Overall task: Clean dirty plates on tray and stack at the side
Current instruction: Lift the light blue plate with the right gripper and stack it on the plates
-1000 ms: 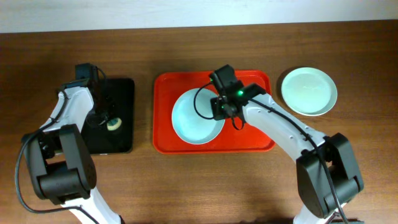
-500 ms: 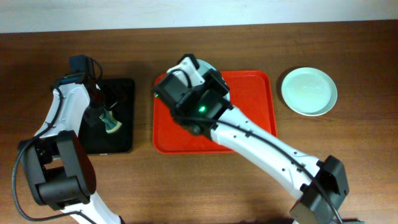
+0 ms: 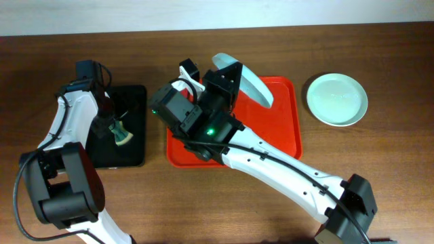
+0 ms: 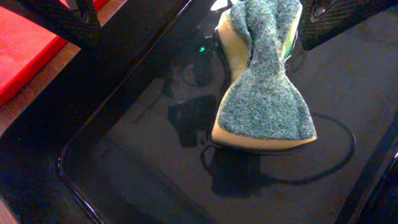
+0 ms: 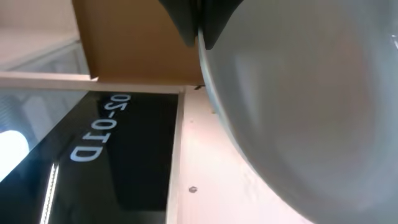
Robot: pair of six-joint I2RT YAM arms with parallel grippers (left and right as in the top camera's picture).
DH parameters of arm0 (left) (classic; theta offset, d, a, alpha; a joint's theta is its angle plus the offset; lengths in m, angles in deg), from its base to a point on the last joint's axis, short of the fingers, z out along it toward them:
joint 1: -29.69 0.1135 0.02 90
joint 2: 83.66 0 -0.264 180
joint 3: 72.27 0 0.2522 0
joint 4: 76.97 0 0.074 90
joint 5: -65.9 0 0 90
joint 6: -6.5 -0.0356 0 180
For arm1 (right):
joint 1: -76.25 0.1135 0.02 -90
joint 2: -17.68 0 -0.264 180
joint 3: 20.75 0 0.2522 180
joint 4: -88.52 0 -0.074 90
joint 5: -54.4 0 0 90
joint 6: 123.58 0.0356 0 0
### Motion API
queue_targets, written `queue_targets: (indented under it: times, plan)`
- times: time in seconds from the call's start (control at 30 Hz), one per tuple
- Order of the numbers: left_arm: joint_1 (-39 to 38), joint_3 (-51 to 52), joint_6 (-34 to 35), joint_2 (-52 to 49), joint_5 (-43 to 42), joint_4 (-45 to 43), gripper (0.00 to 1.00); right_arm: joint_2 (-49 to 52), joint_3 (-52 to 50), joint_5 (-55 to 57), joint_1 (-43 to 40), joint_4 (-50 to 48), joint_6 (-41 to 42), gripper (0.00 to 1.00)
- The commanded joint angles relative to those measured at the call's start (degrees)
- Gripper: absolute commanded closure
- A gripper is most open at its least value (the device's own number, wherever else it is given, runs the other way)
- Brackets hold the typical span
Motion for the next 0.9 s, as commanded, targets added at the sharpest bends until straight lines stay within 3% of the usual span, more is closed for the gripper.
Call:
queue_targets:
  times: [0.0,0.1,0.23,0.33,0.43,0.57,0.73,0.87]
  plan:
    - [0.0,-1.0,-0.1,1.3,-0.8,0.1,0.01,-1.6,-0.7,-7.0,0.0,6.2,13.4,0.96]
    - [0.0,-1.0,-0.1,1.3,-0.8,0.1,0.01,-0.2,-2.1,-30.3,-2.5,18.3,18.1,0.96]
    - [0.0,-1.0,-0.1,1.3,-0.8,0.1,0.01,-0.8,-1.6,-29.2,-9.8,18.4,34.2,0.96]
    - [0.0,-1.0,-0.1,1.3,-0.8,0.1,0.01,-2.5,-1.5,-52.4,-22.2,19.8,41.1,0.96]
    - [0.0,-1.0,-0.1,1.3,-0.8,0.1,0.01,-1.8,-1.5,-83.9,-38.6,21.8,41.5,0.96]
    - [0.0,-1.0,-0.1,1.3,-0.8,0.1,0.01,2.1,-1.6,-110.7,-61.1,23.6,41.5,0.96]
    - [0.0,-1.0,-0.1,1.3,-0.8,0.1,0.01,7.3,-1.6,-115.4,-79.3,23.5,41.9,0.96]
    - [0.0,-1.0,-0.1,1.3,-0.8,0.1,0.01,11.3,-1.6,-115.2,-87.0,21.5,41.9,0.96]
